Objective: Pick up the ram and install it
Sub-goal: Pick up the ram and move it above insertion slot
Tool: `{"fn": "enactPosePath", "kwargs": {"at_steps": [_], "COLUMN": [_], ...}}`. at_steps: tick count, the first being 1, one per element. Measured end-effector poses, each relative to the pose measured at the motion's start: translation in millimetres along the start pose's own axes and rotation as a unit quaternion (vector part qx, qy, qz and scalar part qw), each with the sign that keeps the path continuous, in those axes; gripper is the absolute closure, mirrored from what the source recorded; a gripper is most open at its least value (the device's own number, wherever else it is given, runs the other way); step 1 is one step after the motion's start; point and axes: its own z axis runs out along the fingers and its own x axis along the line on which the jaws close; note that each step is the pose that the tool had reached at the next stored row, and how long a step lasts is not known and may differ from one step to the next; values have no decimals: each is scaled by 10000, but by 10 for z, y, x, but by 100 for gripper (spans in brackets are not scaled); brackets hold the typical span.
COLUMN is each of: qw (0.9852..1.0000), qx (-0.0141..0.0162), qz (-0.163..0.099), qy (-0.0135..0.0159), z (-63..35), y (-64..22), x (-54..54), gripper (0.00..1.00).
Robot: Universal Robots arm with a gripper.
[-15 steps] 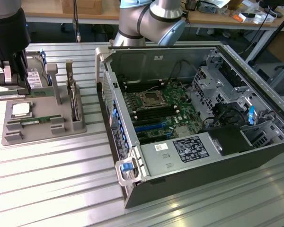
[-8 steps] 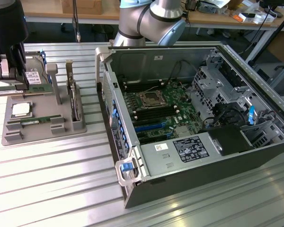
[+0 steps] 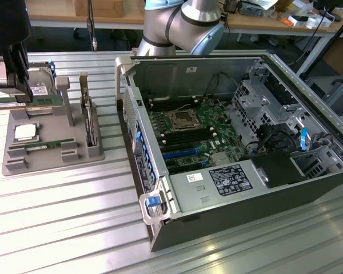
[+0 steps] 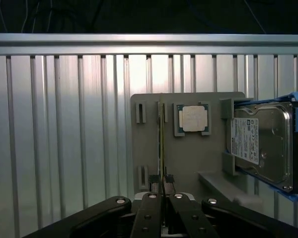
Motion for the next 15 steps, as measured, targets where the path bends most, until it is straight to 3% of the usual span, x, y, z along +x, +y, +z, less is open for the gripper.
{"fn": "enactPosePath", "kwargs": {"at_steps": [15], "qw": [10000], "qx": [-1], "qz": [-1], "qy": [-31], "z": [-242], "y": [11], "x": [-17], "gripper": [88]}}
